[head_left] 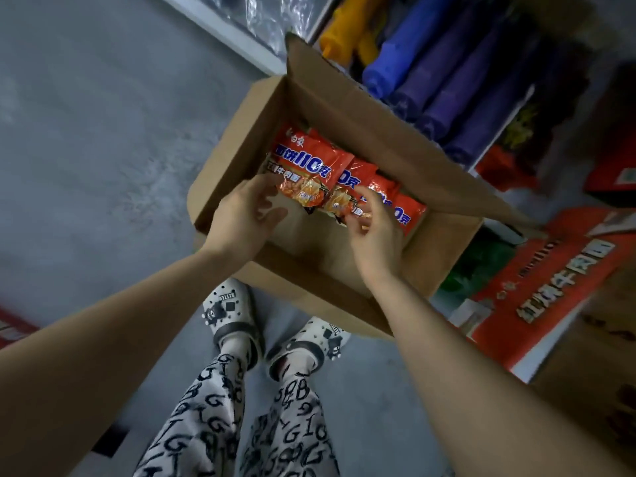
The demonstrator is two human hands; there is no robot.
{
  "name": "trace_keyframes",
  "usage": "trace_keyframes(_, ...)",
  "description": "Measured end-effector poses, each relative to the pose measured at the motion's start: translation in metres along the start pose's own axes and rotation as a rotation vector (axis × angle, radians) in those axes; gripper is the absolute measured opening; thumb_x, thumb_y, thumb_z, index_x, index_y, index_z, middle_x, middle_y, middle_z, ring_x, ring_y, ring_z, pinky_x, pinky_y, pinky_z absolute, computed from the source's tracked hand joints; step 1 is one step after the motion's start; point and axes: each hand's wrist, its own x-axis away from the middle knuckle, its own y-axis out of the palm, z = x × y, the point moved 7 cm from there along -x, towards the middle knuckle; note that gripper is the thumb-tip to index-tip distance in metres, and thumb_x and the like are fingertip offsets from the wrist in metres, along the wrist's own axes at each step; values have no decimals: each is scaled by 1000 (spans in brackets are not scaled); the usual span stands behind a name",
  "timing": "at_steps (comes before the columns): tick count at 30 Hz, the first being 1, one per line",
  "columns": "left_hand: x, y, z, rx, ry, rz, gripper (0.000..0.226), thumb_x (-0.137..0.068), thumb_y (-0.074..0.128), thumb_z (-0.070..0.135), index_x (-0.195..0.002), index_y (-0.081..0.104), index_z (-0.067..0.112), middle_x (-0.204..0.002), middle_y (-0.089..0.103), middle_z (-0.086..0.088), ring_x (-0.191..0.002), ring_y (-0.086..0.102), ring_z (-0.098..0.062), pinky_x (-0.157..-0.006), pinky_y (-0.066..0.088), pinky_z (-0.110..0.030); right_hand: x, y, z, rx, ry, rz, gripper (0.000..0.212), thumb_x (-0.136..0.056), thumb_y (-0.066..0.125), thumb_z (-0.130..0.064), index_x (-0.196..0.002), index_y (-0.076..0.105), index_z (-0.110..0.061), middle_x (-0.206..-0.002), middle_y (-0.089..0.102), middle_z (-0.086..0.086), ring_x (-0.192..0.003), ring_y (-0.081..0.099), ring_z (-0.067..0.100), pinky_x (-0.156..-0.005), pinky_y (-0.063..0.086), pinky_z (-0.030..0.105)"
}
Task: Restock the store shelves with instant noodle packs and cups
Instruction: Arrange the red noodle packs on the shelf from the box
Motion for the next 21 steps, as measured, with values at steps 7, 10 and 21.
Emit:
trace_keyframes(7, -52, 49, -60, 40, -79, -27, 49, -92, 66, 21, -138, 51, 24, -125, 58, 3, -105, 59, -12, -93, 52, -35, -75, 78, 33, -1, 64, -90, 51, -95, 64, -17, -142, 50, -30, -142, 53, -1, -126, 53, 19, -98, 53, 43)
trace_keyframes(10, -69, 65, -81, 56, -109, -36, 52, -94, 63, 20, -142, 46, 24, -131, 55, 4, -110, 56, -11, -89, 49, -27, -103, 100, 48, -20, 109, -92, 53, -96, 63, -20, -144, 46, -32, -145, 48, 1, -132, 48, 21, -96, 48, 30)
trace_keyframes(21, -99, 89, -118, 117, -150, 5, 50, -94, 62, 27, -142, 45, 24, -135, 53, 1, -116, 53, -12, -92, 47, -27, -144, 154, 65, -71, 182, -49, 65, -91, 70, -23, -148, 40, -33, -146, 42, 9, -135, 44, 30, -104, 47, 47)
